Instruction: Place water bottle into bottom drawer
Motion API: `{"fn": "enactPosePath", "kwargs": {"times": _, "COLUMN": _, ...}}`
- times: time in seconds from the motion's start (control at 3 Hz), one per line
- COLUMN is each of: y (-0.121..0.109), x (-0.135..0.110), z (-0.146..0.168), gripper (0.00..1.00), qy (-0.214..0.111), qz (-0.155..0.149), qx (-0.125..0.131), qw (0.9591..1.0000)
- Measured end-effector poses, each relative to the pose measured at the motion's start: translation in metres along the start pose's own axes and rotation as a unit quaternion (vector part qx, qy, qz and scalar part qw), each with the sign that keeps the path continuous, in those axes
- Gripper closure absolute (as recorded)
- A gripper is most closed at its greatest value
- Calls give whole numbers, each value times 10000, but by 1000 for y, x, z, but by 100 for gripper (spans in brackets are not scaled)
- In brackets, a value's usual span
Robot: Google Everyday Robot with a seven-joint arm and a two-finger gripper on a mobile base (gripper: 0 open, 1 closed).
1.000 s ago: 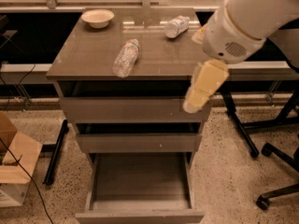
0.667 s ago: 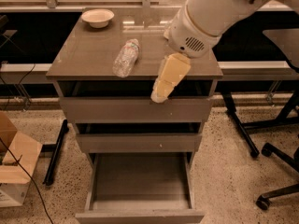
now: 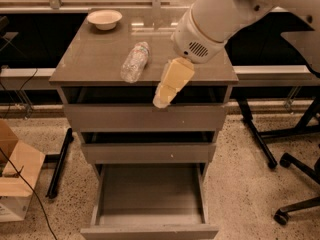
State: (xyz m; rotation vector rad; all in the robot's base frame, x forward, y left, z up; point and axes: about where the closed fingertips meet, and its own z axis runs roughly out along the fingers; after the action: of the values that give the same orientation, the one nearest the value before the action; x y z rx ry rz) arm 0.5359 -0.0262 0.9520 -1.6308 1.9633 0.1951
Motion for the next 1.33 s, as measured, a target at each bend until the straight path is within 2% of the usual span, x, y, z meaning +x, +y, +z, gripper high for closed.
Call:
{"fn": "enactPosePath", "kwargs": {"times": 0.33, "y": -19, "x": -15, "z": 34, "gripper": 0, "qy": -138, "qz": 229, "qx": 160, "qw": 9995}}
{"fn": "enactPosePath", "kwargs": {"times": 0.67, "y": -40, "x": -24, "z": 70, "gripper": 0, "qy": -415, "qz": 530, "qx": 211, "qw": 9975}}
{"fn": "enactPosePath", "kwargs": {"times": 1.0, "y": -60, "x": -29, "z": 105, "gripper": 0, "qy": -711, "qz": 791, "qx": 180, "qw": 9942}}
{"fn": "enactPosePath", "kwargs": {"times": 1.33, "y": -77, "x": -28, "z": 140, "gripper": 0, "qy": -1024, "qz": 1162, "qx": 104, "qw": 9879}}
